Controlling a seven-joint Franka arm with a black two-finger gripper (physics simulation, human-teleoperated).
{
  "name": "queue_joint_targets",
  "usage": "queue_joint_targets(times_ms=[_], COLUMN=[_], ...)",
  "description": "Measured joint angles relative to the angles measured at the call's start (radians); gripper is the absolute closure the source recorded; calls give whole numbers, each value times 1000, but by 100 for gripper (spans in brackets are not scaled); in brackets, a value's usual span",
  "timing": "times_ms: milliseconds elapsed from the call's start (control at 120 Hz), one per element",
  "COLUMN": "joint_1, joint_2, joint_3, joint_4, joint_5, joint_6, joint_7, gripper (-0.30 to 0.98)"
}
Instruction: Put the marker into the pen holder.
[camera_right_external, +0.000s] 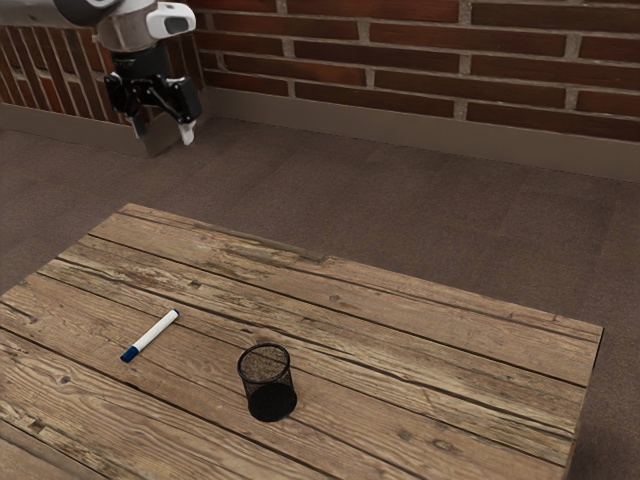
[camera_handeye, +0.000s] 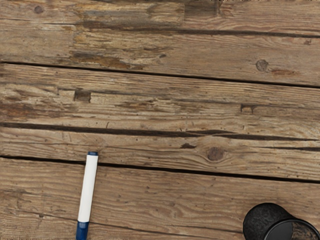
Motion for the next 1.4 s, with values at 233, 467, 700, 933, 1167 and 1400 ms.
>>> queue_joint_targets(times_ms=[233,467,700,933,1167,1400], joint_1=[-12,-15,41,82,51,39], joint_2=[2,103,320,252,138,210], joint_3=[1,6,6,7,120,133], joint_4=[3,49,55,-293,-613,-689], joint_5=[0,20,-12,80,136,198], joint_6=[-6,51,113,292,511,664], joint_7=[13,16,15,94,237,386], gripper=[0,0,0,0,0,0])
